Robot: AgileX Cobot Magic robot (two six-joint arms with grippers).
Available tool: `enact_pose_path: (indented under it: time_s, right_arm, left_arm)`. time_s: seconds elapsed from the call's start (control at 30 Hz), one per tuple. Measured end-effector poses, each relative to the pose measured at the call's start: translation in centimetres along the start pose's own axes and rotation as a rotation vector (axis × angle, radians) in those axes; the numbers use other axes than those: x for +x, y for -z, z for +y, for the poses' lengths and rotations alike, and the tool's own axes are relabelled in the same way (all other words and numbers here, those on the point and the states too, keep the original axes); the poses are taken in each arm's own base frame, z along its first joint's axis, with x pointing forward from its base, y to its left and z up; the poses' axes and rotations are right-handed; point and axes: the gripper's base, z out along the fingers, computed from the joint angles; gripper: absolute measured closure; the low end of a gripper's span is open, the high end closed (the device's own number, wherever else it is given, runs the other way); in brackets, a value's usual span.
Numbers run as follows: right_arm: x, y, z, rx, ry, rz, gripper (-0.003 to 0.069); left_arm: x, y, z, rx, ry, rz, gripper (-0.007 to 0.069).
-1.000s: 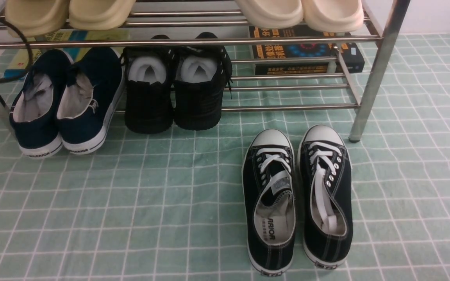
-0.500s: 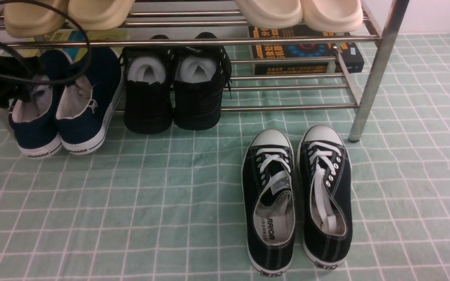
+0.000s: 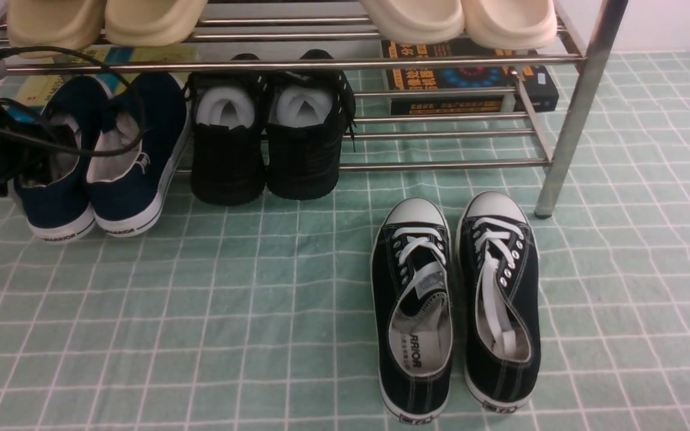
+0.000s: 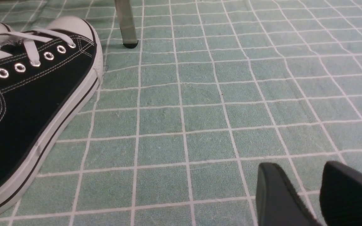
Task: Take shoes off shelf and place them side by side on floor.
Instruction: 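Grasp the leftmost shoe on the bottom shelf of the shoe rack with the left gripper, then set the held shoe down on the floor in front of the rack with the left gripper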
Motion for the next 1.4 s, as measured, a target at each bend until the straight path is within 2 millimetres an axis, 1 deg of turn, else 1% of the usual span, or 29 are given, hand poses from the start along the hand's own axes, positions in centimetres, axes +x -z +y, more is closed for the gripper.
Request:
enact_pose_path:
  time_s: [0.07, 0.13, 0.17, 0.2, 0.23, 0.27, 0.3, 0.33, 0.4, 0.43, 0.5, 0.53, 0.7, 0.77, 0.8, 0.83, 0.87, 0.9, 0.93, 0.97, 1.0, 1.03, 1.1, 1.13, 1.27, 1.37, 1.4]
  right_arm:
    - [0.0, 0.0, 0.0, 0.0, 0.0, 0.0, 0.042]
    - [0.0, 0.0, 0.0, 0.0, 0.0, 0.0, 0.042]
    - [0.0, 0.0, 0.0, 0.0, 0.0, 0.0, 0.042]
    - [0.0, 0.0, 0.0, 0.0, 0.0, 0.0, 0.042]
    - [0.0, 0.0, 0.0, 0.0, 0.0, 0.0, 0.042]
    - [0.0, 0.0, 0.0, 0.0, 0.0, 0.0, 0.042]
    - [0.0, 0.0, 0.0, 0.0, 0.0, 0.0, 0.042]
    - [0.0, 0.0, 0.0, 0.0, 0.0, 0.0, 0.042]
    - [0.0, 0.0, 0.0, 0.0, 0.0, 0.0, 0.042]
    - [0.0, 0.0, 0.0, 0.0, 0.0, 0.0, 0.042]
    - [0.0, 0.0, 0.0, 0.0, 0.0, 0.0, 0.042]
    - [0.0, 0.0, 0.0, 0.0, 0.0, 0.0, 0.042]
    - [0.0, 0.0, 0.0, 0.0, 0.0, 0.0, 0.042]
    - [0.0, 0.0, 0.0, 0.0, 0.0, 0.0, 0.042]
    - [0.0, 0.0, 0.0, 0.0, 0.0, 0.0, 0.042]
    - [0.0, 0.0, 0.0, 0.0, 0.0, 0.0, 0.042]
    - [0.0, 0.0, 0.0, 0.0, 0.0, 0.0, 0.042]
    - [0.0, 0.0, 0.0, 0.0, 0.0, 0.0, 0.042]
    - [0.0, 0.0, 0.0, 0.0, 0.0, 0.0, 0.042]
    - [0.0, 0.0, 0.0, 0.0, 0.0, 0.0, 0.042]
    - [0.0, 0.0, 0.0, 0.0, 0.0, 0.0, 0.042]
    - [0.0, 0.0, 0.0, 0.0, 0.0, 0.0, 0.042]
    - [0.0, 0.0, 0.0, 0.0, 0.0, 0.0, 0.042]
    - [0.0, 0.0, 0.0, 0.0, 0.0, 0.0, 0.042]
    - [0.0, 0.0, 0.0, 0.0, 0.0, 0.0, 0.042]
    - [0.0, 0.0, 0.0, 0.0, 0.0, 0.0, 0.042]
    - [0.0, 0.0, 0.0, 0.0, 0.0, 0.0, 0.042]
  left_arm:
    - [0.0, -0.3, 0.0, -0.004, 0.005, -0.005, 0.0251]
    - [0.0, -0.4, 0.0, -0.005, 0.019, -0.003, 0.0305]
    - [0.0, -0.4, 0.0, -0.007, 0.023, 0.001, 0.0348]
    - [0.1, -0.4, 0.0, -0.009, 0.025, 0.007, 0.0424]
    - [0.1, -0.4, 0.0, -0.009, 0.025, 0.008, 0.0424]
    - [0.2, -0.4, 0.1, -0.012, 0.028, 0.021, 0.0508]
    - [0.3, -0.4, 0.1, -0.014, 0.031, 0.032, 0.0554]
    - [0.4, -0.4, 0.1, -0.016, 0.031, 0.04, 0.0575]
    - [0.5, -0.2, 0.2, -0.02, 0.034, 0.056, 0.0581]
    - [0.5, 0.1, 0.2, -0.021, 0.036, 0.059, 0.0581]
    - [0.4, 1.4, 0.3, -0.024, 0.042, 0.061, 0.0581]
    - [0.4, 1.4, 0.3, -0.024, 0.043, 0.064, 0.0581]
    - [0.3, 7.0, 0.8, -0.03, 0.064, 0.05, 0.0581]
    - [0.5, 9.8, 1.2, -0.043, 0.069, 0.054, 0.0581]
    - [0.6, 11.8, 1.5, -0.046, 0.075, 0.043, 0.0581]
    - [0.9, 13.0, 1.6, -0.051, 0.078, 0.044, 0.0581]
    - [0.9, 13.3, 1.7, -0.051, 0.082, 0.044, 0.0581]
    - [1.5, 15.6, 2.0, -0.056, 0.111, 0.041, 0.0581]
    - [1.5, 15.8, 2.0, -0.056, 0.114, 0.036, 0.0581]
    - [2.0, 17.1, 2.2, -0.061, 0.135, 0.049, 0.0581]
    - [2.2, 17.3, 2.3, -0.067, 0.14, 0.06, 0.0581]
    - [2.6, 18.1, 2.5, -0.078, 0.15, 0.071, 0.0581]
    - [3.0, 18.5, 2.7, -0.097, 0.15, 0.077, 0.0581]
    - [3.6, 18.7, 3.0, -0.126, 0.149, 0.086, 0.0581]
    - [5.0, 18.2, 3.4, -0.159, 0.154, 0.112, 0.0581]
    - [7.8, 15.8, 3.5, -0.166, 0.154, 0.168, 0.0581]
    - [8.3, 15.4, 3.5, -0.165, 0.151, 0.173, 0.0581]
